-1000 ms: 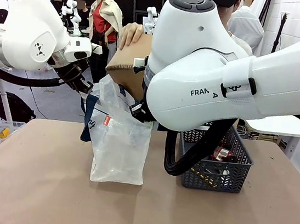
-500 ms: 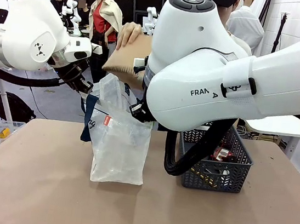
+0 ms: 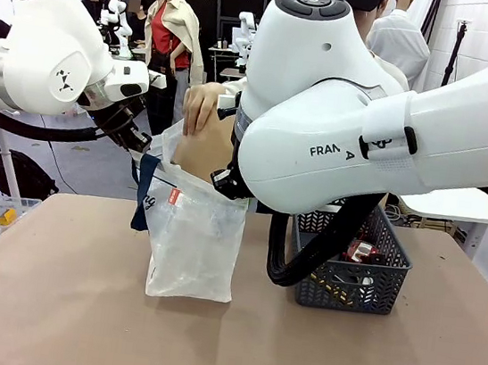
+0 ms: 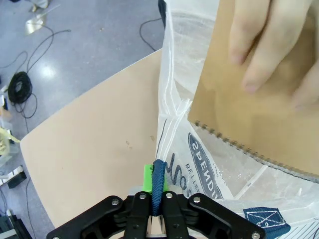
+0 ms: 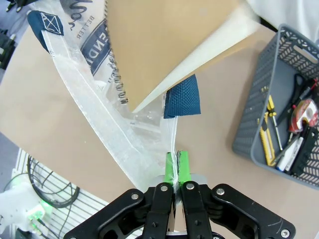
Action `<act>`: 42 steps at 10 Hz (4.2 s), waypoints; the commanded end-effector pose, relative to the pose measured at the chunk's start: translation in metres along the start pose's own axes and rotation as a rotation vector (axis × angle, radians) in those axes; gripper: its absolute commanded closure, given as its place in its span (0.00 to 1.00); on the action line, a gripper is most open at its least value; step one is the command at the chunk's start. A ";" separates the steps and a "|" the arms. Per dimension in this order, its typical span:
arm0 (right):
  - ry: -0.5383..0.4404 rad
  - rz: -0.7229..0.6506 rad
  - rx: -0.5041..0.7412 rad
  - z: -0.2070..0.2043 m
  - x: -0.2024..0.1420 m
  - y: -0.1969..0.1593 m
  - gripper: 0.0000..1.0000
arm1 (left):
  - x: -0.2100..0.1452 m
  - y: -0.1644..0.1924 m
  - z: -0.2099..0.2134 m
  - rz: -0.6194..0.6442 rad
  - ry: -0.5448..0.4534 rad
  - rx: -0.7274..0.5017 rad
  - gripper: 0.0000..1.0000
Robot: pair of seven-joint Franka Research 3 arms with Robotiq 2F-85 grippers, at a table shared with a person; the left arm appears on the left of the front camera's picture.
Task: Transfer purchased items from the store into the shopping bag.
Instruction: Move the Reusable shopping bag to the right side of the table.
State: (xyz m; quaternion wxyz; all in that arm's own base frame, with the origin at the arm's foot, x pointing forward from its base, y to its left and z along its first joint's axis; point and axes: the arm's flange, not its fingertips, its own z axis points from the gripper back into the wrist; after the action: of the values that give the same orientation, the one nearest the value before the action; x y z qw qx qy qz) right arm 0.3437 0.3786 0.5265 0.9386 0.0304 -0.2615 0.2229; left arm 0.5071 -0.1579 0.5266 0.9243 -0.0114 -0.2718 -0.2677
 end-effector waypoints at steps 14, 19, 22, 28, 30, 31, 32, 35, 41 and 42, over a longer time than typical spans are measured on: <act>0.012 -0.002 -0.014 0.000 -0.005 -0.003 1.00 | -0.003 0.015 0.002 0.017 -0.002 0.015 1.00; 0.012 -0.002 -0.014 0.000 -0.005 -0.003 1.00 | -0.003 0.015 0.002 0.017 -0.002 0.015 1.00; 0.012 -0.002 -0.014 0.000 -0.005 -0.003 1.00 | -0.003 0.015 0.002 0.017 -0.002 0.015 1.00; 0.012 -0.002 -0.014 0.000 -0.005 -0.003 1.00 | -0.003 0.015 0.002 0.017 -0.002 0.015 1.00; 0.012 -0.002 -0.014 0.000 -0.005 -0.003 1.00 | -0.003 0.015 0.002 0.017 -0.002 0.015 1.00; 0.012 -0.002 -0.014 0.000 -0.005 -0.003 1.00 | -0.003 0.015 0.002 0.017 -0.002 0.015 1.00; 0.012 -0.002 -0.014 0.000 -0.005 -0.003 1.00 | -0.003 0.015 0.002 0.017 -0.002 0.015 1.00; 0.012 -0.002 -0.014 0.000 -0.005 -0.003 1.00 | -0.003 0.015 0.002 0.017 -0.002 0.015 1.00; 0.012 -0.002 -0.014 0.000 -0.005 -0.003 1.00 | -0.003 0.015 0.002 0.017 -0.002 0.015 1.00; 0.012 -0.002 -0.014 0.000 -0.005 -0.003 1.00 | -0.003 0.015 0.002 0.017 -0.002 0.015 1.00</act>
State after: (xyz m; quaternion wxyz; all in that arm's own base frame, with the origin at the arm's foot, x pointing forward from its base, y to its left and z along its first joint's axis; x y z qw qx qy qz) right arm 0.3436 0.3787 0.5264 0.9386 0.0304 -0.2614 0.2230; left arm 0.5071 -0.1578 0.5263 0.9246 -0.0114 -0.2709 -0.2677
